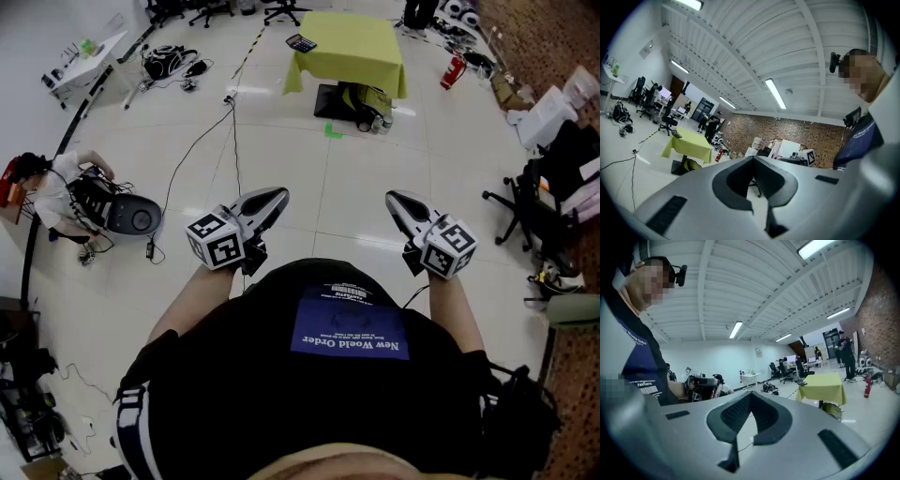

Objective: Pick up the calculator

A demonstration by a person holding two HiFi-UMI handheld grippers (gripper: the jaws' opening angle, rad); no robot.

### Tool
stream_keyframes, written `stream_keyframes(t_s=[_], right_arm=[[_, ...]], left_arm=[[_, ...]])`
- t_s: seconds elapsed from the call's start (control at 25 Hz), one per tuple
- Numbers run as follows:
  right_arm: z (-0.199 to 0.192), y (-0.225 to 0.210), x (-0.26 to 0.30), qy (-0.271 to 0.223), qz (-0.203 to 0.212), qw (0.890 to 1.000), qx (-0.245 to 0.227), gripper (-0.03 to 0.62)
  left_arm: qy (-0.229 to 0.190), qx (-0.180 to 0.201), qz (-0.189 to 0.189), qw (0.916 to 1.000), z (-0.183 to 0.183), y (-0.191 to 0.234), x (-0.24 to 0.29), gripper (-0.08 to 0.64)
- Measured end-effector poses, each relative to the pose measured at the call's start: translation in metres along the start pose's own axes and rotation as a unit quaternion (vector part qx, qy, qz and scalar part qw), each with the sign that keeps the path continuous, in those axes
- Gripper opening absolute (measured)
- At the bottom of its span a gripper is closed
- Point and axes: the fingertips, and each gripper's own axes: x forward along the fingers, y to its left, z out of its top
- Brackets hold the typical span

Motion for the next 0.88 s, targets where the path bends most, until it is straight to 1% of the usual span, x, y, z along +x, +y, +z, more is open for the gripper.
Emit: stream_keyframes(t_s=[0.16,0.32,0.48,0.64,0.76,0.88], right_arm=[[-0.001,-0.023,0.005,0.006,0.005,1.0,-0.006,-0.015],[-0.005,-0.029,0.037,0.012,0.011,1.0,0.001,-0.015],[0.007,-0.028,0.091,0.016,0.011,1.0,-0.011,-0.015],[0.036,-0.02,0.162,0.005,0.001,1.0,-0.013,-0.015],[0.056,-0.018,0.213,-0.004,-0.011,1.0,-0.006,-0.015],[0.067,-0.028,0.254,-0.016,-0.025,0.999,0.012,-0.015]], left_arm=[[-0.001,-0.004,-0.003,1.0,-0.004,0.005,0.02,0.008],[-0.003,-0.005,-0.004,1.0,0.002,0.032,0.015,0.008],[-0.016,-0.01,-0.016,0.9997,0.021,0.083,0.005,0.006],[-0.017,-0.01,-0.036,0.9992,0.059,0.147,-0.013,0.008],[-0.012,-0.004,-0.049,0.9987,0.091,0.196,-0.029,0.008],[-0.009,-0.006,-0.059,0.9982,0.114,0.242,-0.034,0.008]])
